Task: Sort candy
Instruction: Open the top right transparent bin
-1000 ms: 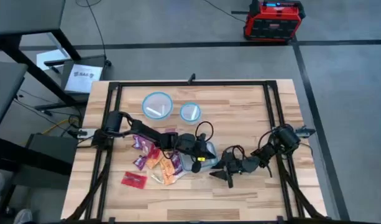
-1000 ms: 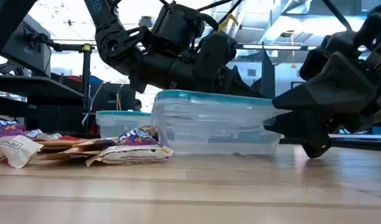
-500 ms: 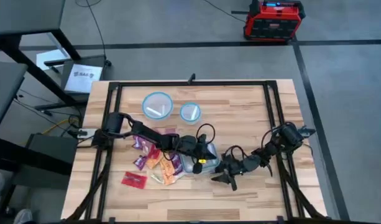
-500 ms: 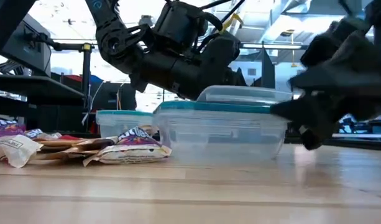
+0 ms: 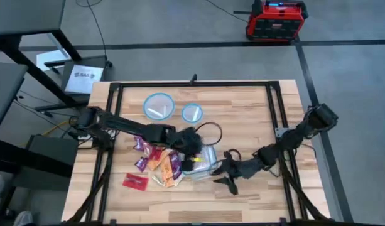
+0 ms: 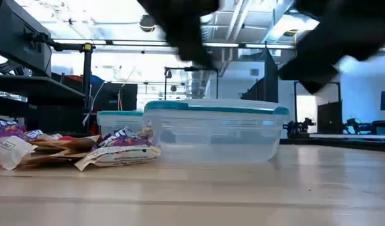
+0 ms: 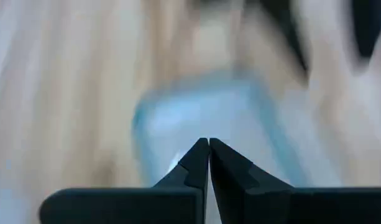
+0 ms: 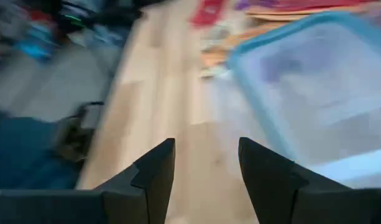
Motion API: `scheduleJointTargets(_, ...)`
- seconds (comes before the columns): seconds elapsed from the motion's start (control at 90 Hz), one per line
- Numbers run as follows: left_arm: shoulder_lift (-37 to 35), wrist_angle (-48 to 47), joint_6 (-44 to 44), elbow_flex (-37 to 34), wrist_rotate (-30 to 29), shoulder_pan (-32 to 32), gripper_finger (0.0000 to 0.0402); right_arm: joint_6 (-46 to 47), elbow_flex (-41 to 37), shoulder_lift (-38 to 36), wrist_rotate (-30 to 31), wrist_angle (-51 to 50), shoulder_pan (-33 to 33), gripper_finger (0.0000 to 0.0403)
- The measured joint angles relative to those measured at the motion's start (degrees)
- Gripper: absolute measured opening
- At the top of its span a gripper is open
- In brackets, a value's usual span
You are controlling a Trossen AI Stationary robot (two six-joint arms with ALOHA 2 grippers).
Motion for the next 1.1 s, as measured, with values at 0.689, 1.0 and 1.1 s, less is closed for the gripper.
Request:
scheduleJointTargets(0.689,-2.6,31.9,-17.1,-25.3,11.8,-2.3,0.0000,-3.7,4.3,4.1,-6.5,-15.2,-7.6,0.0164)
scheduleJointTargets(1.0,2.6,35.8,-17.9,-20.8,13.7,-5.8,0.0000,-14.0,3.9,0.0,-7.3,-18.0,-16.1,0.0164)
scheduleJointTargets(1.1,1.5,31.9,-17.1,-18.3,13.0,-5.6,0.0000,-13.4,3.9,-5.6,-7.2,-21.3,-16.2,0.0164)
